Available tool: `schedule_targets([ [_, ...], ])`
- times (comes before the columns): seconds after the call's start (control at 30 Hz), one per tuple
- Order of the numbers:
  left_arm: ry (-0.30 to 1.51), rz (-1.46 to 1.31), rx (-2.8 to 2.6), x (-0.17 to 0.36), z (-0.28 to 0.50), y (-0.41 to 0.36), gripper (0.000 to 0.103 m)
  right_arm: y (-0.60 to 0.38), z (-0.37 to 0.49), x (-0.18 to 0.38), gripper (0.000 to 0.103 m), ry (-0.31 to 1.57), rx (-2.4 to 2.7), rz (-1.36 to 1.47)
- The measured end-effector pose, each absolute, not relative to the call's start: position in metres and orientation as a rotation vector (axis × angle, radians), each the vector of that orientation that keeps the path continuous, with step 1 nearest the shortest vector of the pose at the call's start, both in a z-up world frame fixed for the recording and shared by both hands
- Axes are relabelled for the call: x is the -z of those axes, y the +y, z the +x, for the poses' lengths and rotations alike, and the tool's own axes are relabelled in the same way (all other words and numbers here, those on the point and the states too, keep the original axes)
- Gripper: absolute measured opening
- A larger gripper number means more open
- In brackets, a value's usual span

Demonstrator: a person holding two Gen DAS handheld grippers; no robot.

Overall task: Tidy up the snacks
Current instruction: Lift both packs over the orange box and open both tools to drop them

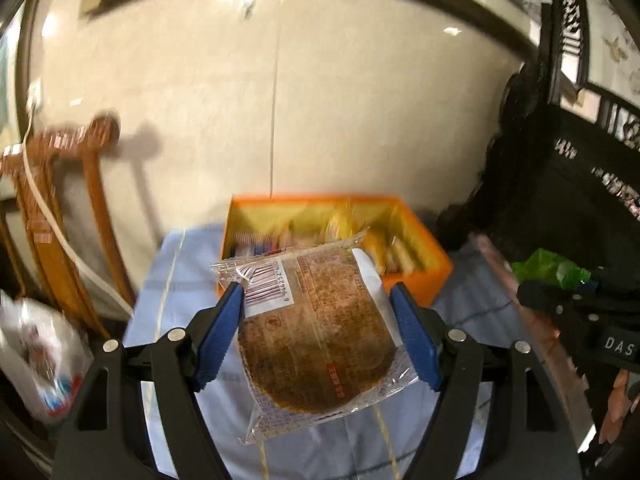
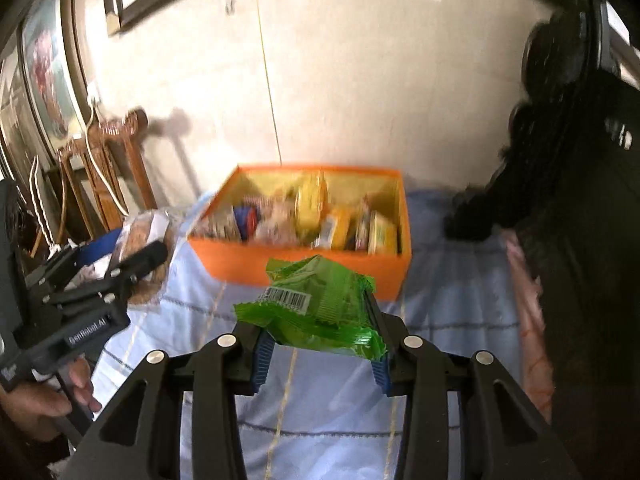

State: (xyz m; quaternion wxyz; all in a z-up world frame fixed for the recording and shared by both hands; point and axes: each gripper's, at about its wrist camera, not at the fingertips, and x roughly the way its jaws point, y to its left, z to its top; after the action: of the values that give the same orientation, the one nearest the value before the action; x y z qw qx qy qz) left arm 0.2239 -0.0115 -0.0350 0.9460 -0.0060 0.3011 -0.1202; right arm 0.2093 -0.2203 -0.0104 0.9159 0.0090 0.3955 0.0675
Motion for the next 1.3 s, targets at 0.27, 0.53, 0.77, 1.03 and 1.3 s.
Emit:
schedule_targets([
  [0.27, 0.554, 0.034, 0.260, -0.041, 0.282, -0.026, 0.072, -0.225, 0.265, -0.066, 0.041, 0.745, -0.148, 0.003],
  [0.53, 0.564, 0.074, 0.220, -0.043, 0.341, -0.047, 0.072, -0.231, 0.331, -0.081, 0.041, 0.738, -0.119, -0.025],
  [0.77, 0.594, 0.067, 0.193, -0.021, 0.376, -0.048, 0.072, -0.235, 0.366, -0.066, 0.041, 0.755, -0.125, -0.027],
  [1.03, 0.625, 0.064, 0.157, 0.001, 0.404, -0.045, 0.072, -0.230, 0.388, -0.047, 0.041, 0.784, -0.141, -0.029],
  [1.3, 0.647, 0.077, 0.148, 0.019, 0.427, -0.046, 0.072, -0.231, 0.409, -0.028, 0.041, 0.817, -0.139, -0.022],
])
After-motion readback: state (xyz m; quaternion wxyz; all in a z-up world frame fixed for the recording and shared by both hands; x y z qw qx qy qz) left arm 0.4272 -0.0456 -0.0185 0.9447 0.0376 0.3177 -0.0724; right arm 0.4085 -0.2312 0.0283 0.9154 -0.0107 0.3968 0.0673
